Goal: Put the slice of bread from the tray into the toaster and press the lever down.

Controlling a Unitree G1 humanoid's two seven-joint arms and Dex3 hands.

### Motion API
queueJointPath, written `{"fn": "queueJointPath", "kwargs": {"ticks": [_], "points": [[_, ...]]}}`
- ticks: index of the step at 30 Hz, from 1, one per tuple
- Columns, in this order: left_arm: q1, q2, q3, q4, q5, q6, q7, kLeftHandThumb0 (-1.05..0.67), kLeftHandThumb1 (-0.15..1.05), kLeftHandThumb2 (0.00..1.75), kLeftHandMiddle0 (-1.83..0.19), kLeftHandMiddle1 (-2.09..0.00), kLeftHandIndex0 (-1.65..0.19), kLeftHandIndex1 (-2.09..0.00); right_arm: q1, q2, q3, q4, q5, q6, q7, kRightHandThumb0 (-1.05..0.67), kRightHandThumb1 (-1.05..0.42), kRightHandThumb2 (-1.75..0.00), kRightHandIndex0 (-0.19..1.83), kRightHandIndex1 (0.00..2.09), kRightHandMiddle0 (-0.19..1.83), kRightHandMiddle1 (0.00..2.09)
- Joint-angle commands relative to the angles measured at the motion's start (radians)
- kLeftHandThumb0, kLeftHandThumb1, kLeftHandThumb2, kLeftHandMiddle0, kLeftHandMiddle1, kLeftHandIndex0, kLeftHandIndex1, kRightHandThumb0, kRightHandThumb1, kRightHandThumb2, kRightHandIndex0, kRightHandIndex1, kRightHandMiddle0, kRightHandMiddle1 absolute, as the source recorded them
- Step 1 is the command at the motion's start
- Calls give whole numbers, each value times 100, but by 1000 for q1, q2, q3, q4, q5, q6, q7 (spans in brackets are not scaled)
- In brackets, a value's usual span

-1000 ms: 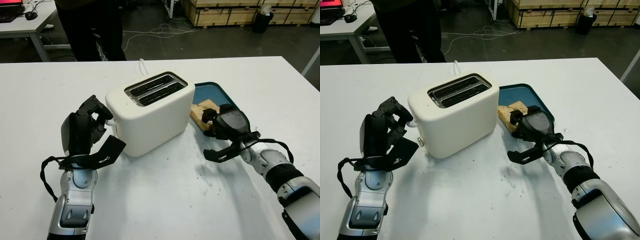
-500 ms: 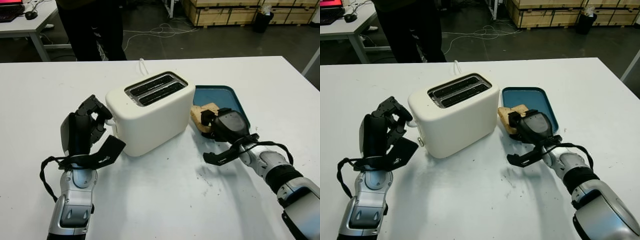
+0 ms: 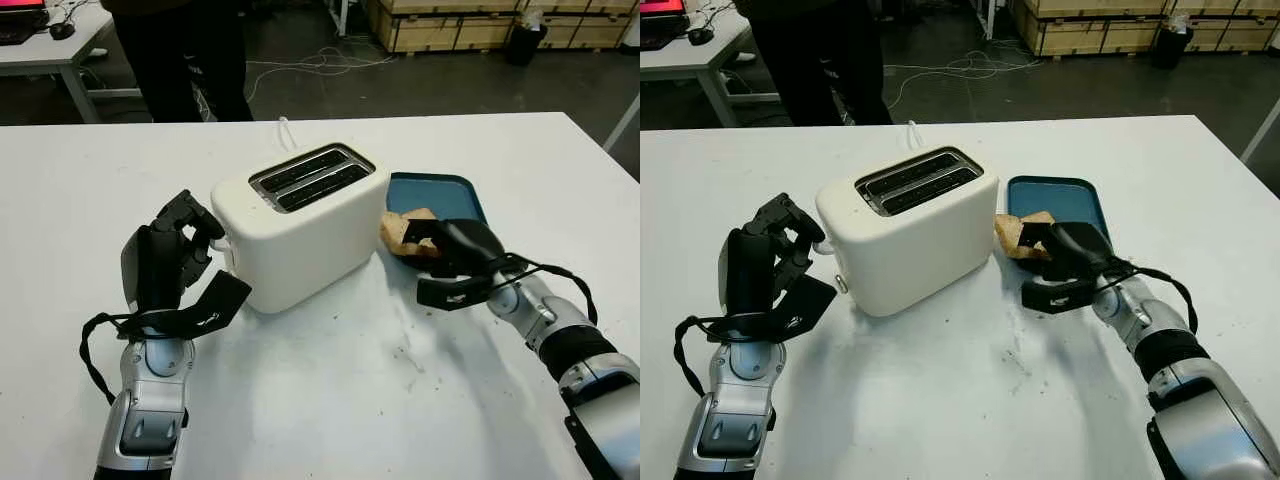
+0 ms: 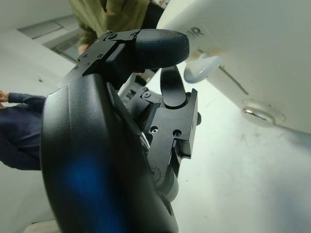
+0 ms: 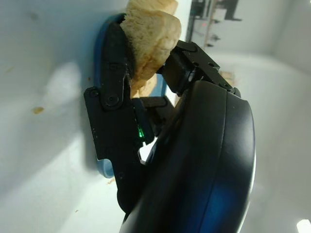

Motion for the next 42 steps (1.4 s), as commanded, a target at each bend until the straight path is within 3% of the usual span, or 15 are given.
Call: {"fn": "queueJointPath", "kwargs": {"ticks": [1,7,11,12,13,16,21,30,34,36,38,39,40,42], "points": [[-1,-4,-1,1,-4,-14,10,-2,92,44,-96,-175,-67,-175,-13,1,-17,7,17,-9,15,-49,-92,-57,71,139,67,99],[0,-5,-2,-2,2,-16,13,0,92,43,-97,-175,-68,-175,-29,-8,-21,11,1,-7,4,-47,-92,-56,62,155,63,98],[1,-2,-1,1,0,-23,15,0,92,44,-96,-175,-67,-175,-30,-13,-11,14,-27,3,-43,-48,-92,-57,58,173,55,121],[1,-1,-2,1,4,-23,16,0,92,43,-96,-175,-67,-175,-32,-15,-7,16,-41,8,-72,-48,-92,-57,61,174,51,137],[1,-1,-2,0,5,-22,16,0,92,43,-96,-175,-67,-175,-35,-18,-3,20,-60,8,-115,-47,-92,-54,69,174,50,153],[1,-3,0,-2,3,-17,15,0,92,43,-96,-175,-67,-175,-63,-40,37,42,-170,44,-306,-47,-92,-52,75,175,47,171],[1,-1,0,1,0,-20,14,-1,92,43,-95,-175,-67,-175,-156,-95,79,61,-290,129,-478,-45,-92,-55,70,175,37,174],[-4,-4,-5,1,2,-22,14,-1,92,44,-96,-175,-68,-175,-299,-160,67,121,-288,37,-633,-44,-92,-35,71,175,41,174],[-6,-5,-2,-3,1,-12,9,-2,92,43,-97,-175,-68,-175,-351,-176,77,153,-295,-25,-708,-45,-92,-30,71,175,60,149],[-6,-6,-2,-7,3,-3,6,-2,92,43,-96,-175,-68,-175,-379,-180,89,168,-307,-38,-728,-46,-92,-31,73,175,64,149],[-6,-7,-2,-6,2,-3,8,-2,92,43,-96,-175,-67,-175,-404,-181,80,174,-283,-69,-671,-46,-92,-30,73,175,61,153],[-7,-6,-2,-5,3,-6,8,-2,92,43,-96,-175,-67,-175,-415,-181,70,177,-263,-93,-629,-46,-92,-32,74,175,66,142],[-7,-5,-2,-4,1,-9,8,-2,92,43,-96,-175,-67,-175,-428,-182,54,179,-236,-120,-576,-46,-92,-33,80,166,78,119],[-7,-5,-2,-7,-1,-9,5,-1,92,43,-97,-175,-68,-175,-449,-185,24,181,-188,-160,-485,-45,-92,-34,102,128,92,93]]}}
